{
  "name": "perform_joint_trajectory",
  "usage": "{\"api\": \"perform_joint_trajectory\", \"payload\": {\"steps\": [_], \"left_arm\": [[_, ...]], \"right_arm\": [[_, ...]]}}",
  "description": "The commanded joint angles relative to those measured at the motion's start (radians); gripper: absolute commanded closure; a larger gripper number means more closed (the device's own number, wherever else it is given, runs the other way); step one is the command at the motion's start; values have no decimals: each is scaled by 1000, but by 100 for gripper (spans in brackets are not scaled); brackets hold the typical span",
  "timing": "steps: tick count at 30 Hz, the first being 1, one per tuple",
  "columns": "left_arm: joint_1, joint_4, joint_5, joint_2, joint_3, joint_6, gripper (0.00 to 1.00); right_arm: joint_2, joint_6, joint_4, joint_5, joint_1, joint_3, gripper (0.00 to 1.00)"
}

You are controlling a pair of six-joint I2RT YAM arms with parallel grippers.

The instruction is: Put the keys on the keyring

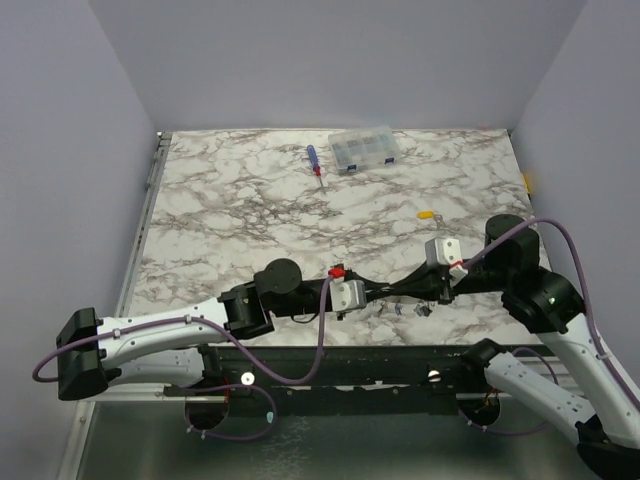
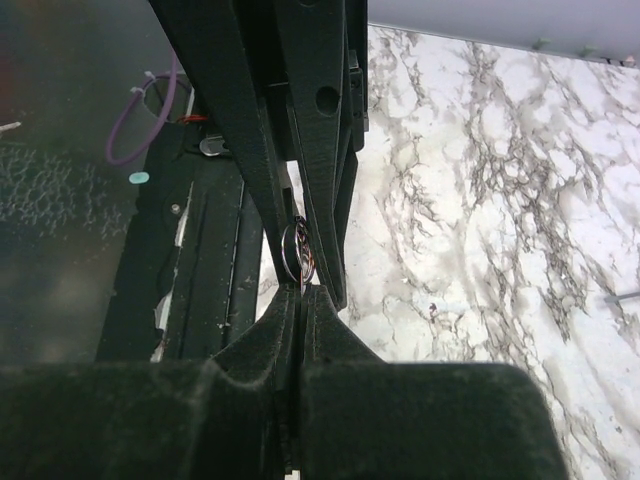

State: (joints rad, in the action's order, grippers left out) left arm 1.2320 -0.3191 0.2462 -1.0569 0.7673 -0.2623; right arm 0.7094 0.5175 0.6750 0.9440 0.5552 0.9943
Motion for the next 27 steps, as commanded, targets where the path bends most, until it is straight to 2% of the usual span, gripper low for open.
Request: {"api": "perform_joint_trajectory", "payload": {"steps": [1, 3, 7, 9, 14, 17, 19, 21, 23, 25, 27], "left_arm": [[-3, -101, -1, 63, -44, -51, 100], [-2, -101, -11, 74, -51, -72, 100], [-2, -112, -52, 112, -79, -160, 100], [-2, -111, -74, 135, -98, -235, 100], [-2, -80, -80, 188, -123, -409, 100], [-3, -59, -76, 219, -158, -626, 100], [-2, -58, -138, 227, -188, -778, 100], [-2, -49, -230, 219, -190, -850, 100], [-2, -49, -289, 226, -211, -943, 100], [-2, -48, -319, 230, -247, -1081, 100], [-1, -58, -336, 234, -275, -1173, 100]], "right_arm": [[5, -6, 0, 4, -2, 37, 100], [9, -13, 0, -1, -2, 37, 94], [11, -23, 8, -25, -2, 40, 64], [4, -24, 10, -58, -2, 38, 54], [-50, -115, -91, -246, -1, 19, 49], [-99, -236, -214, -432, -1, -7, 46], [-115, -318, -276, -577, -1, -7, 45], [-105, -405, -301, -738, -2, 8, 44], [-68, -473, -281, -913, -2, 38, 44], [-2, -579, -238, -1136, -2, 70, 36], [78, -656, -167, -1272, -2, 103, 29]]}}
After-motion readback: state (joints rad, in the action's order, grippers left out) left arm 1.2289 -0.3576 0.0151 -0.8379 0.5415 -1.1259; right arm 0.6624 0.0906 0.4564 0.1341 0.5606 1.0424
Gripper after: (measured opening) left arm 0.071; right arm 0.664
